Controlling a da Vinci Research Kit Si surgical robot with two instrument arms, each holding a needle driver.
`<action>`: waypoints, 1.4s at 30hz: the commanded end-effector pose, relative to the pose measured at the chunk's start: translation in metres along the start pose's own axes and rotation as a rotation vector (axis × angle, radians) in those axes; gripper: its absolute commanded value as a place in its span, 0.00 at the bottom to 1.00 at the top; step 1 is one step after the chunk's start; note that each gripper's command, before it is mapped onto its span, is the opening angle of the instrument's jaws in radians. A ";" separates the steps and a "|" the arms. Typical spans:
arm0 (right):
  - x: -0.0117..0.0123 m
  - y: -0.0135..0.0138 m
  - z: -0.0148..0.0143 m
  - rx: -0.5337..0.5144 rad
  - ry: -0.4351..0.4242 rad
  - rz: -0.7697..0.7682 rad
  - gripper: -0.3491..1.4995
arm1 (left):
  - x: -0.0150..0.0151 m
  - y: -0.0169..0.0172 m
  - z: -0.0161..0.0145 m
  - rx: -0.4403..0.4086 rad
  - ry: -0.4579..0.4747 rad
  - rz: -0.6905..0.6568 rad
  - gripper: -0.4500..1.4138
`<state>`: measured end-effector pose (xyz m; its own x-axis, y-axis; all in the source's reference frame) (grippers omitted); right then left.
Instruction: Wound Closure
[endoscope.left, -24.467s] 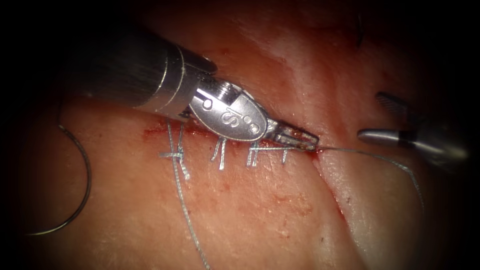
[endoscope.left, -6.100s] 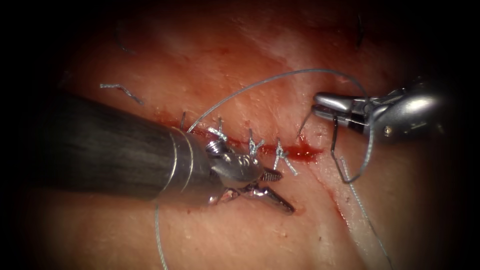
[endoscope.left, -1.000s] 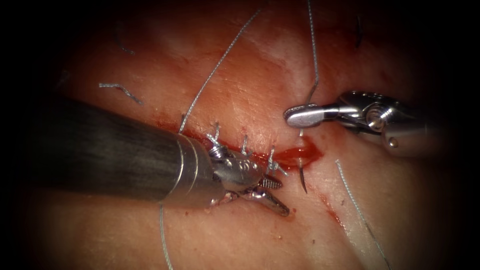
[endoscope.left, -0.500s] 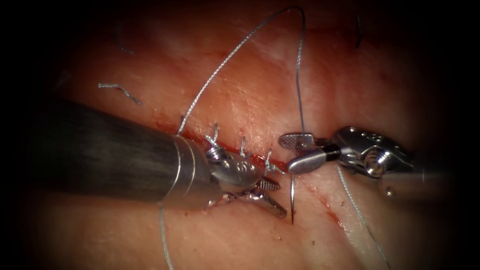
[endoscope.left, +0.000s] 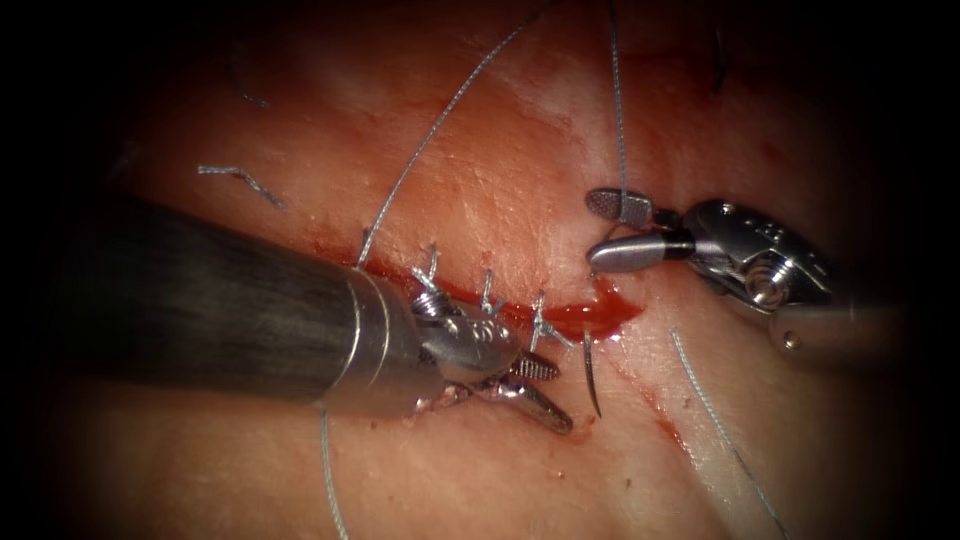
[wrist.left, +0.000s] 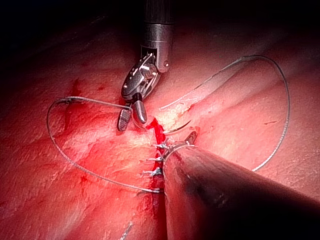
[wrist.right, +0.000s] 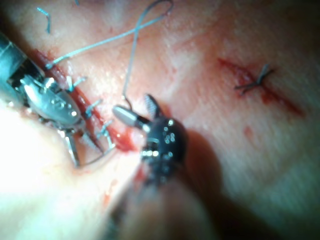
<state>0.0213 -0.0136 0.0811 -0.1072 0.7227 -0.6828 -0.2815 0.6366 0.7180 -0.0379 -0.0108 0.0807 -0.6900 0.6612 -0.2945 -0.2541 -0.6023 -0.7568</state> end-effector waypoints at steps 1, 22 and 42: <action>-0.0007 -0.0005 0.0008 0.027 -0.009 0.000 0.93 | 0.0001 -0.0002 0.0008 -0.001 0.001 0.001 0.35; -0.0014 -0.0008 0.0003 0.154 -0.133 0.256 0.00 | 0.0000 -0.0002 0.0007 -0.003 0.000 0.003 0.35; -0.0011 -0.0004 -0.0011 0.044 -0.092 0.209 0.89 | 0.0021 0.0043 -0.0002 0.053 0.198 0.592 0.54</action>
<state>0.0199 -0.0148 0.0809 -0.0709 0.8604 -0.5047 -0.2196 0.4801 0.8493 -0.0400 -0.0118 0.0760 -0.5793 0.2655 -0.7707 0.1055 -0.9131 -0.3938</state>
